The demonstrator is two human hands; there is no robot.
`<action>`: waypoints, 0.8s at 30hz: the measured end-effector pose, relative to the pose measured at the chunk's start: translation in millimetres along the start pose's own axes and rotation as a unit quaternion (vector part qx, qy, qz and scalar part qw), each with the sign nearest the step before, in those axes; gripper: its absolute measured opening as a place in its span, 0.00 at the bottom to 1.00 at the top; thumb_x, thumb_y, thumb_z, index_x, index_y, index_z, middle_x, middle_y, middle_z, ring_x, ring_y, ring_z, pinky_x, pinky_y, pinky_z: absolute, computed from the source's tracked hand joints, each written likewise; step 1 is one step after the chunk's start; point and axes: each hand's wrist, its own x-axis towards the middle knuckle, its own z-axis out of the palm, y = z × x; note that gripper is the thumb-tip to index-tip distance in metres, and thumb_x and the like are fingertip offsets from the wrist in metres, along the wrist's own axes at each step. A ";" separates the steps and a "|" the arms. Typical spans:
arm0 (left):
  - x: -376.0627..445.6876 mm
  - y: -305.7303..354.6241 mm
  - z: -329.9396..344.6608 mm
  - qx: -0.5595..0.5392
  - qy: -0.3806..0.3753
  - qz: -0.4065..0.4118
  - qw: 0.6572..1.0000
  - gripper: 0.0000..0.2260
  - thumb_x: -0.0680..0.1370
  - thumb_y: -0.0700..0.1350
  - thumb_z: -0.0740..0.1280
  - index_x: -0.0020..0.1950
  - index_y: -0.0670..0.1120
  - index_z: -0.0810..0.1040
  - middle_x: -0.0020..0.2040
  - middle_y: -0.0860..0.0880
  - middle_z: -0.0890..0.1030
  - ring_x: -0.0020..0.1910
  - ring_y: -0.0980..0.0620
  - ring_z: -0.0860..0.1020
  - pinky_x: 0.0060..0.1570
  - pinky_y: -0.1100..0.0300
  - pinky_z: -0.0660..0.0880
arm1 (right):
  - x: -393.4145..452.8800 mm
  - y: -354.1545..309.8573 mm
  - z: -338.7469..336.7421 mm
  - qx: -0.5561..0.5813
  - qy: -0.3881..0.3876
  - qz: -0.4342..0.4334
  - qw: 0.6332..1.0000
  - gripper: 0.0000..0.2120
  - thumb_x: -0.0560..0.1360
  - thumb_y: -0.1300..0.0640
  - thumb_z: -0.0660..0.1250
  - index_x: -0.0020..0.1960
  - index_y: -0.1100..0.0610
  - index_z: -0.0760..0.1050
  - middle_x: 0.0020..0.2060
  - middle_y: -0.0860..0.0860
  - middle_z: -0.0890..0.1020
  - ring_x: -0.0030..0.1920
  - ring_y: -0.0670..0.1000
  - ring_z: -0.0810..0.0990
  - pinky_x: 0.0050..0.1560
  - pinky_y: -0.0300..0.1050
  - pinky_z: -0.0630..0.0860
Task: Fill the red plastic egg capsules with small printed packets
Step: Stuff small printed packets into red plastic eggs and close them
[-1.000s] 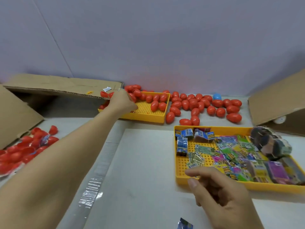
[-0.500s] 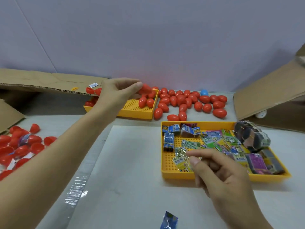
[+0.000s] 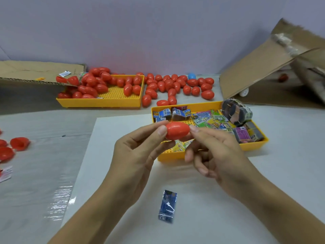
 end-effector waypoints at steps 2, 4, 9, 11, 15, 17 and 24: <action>-2.6 -0.9 -1.2 0.027 -0.006 0.010 1.000 0.13 0.66 0.46 0.74 0.49 0.44 0.87 0.48 0.43 0.87 0.46 0.51 0.85 0.44 0.65 0.80 | -0.8 -1.4 -0.6 0.019 -0.011 0.010 1.000 0.15 0.71 0.42 0.68 0.39 0.53 0.83 0.29 0.58 0.80 0.18 0.48 0.69 0.19 0.31 0.59; -6.2 -1.6 -3.3 0.067 -0.011 0.027 0.997 0.11 0.68 0.46 0.76 0.50 0.47 0.87 0.48 0.45 0.87 0.47 0.50 0.85 0.46 0.63 0.80 | -1.6 -2.6 0.0 0.011 -0.015 0.019 1.000 0.18 0.69 0.38 0.69 0.37 0.53 0.83 0.29 0.59 0.80 0.17 0.49 0.70 0.19 0.31 0.60; -11.8 -2.3 -6.4 0.128 -0.039 0.044 0.990 0.12 0.69 0.46 0.78 0.51 0.50 0.87 0.50 0.46 0.87 0.48 0.49 0.85 0.46 0.64 0.80 | -2.7 -1.1 -0.9 -0.040 -0.005 0.001 0.999 0.16 0.68 0.42 0.68 0.31 0.53 0.81 0.28 0.58 0.81 0.18 0.48 0.71 0.18 0.31 0.61; -12.4 -4.1 -6.0 0.130 -0.024 0.034 0.991 0.13 0.67 0.46 0.79 0.51 0.50 0.87 0.48 0.45 0.87 0.47 0.49 0.85 0.46 0.64 0.80 | -2.8 -1.0 -3.4 -0.037 -0.007 -0.007 0.999 0.14 0.68 0.45 0.69 0.33 0.55 0.81 0.28 0.58 0.81 0.18 0.48 0.73 0.17 0.31 0.62; -13.1 -6.2 -5.9 0.122 -0.017 0.008 0.992 0.16 0.66 0.48 0.76 0.53 0.48 0.86 0.46 0.44 0.87 0.44 0.48 0.86 0.47 0.62 0.80 | -3.3 -0.8 -5.8 -0.041 -0.009 -0.027 0.999 0.13 0.67 0.46 0.71 0.37 0.55 0.83 0.30 0.58 0.82 0.20 0.49 0.74 0.18 0.32 0.63; -13.1 -5.2 -6.3 0.123 -0.023 0.005 0.992 0.16 0.67 0.46 0.79 0.53 0.48 0.86 0.46 0.43 0.87 0.44 0.48 0.86 0.47 0.61 0.80 | -3.0 -0.2 -6.7 -0.040 -0.010 -0.033 0.999 0.13 0.66 0.46 0.71 0.38 0.56 0.84 0.30 0.58 0.82 0.20 0.50 0.75 0.17 0.33 0.64; -12.7 -4.3 -6.9 0.123 -0.019 -0.019 0.992 0.12 0.68 0.46 0.77 0.51 0.46 0.86 0.42 0.44 0.86 0.41 0.48 0.85 0.44 0.60 0.81 | -3.5 1.2 -8.9 -0.064 -0.011 -0.072 0.995 0.11 0.67 0.49 0.76 0.46 0.53 0.85 0.32 0.57 0.84 0.22 0.50 0.77 0.18 0.35 0.65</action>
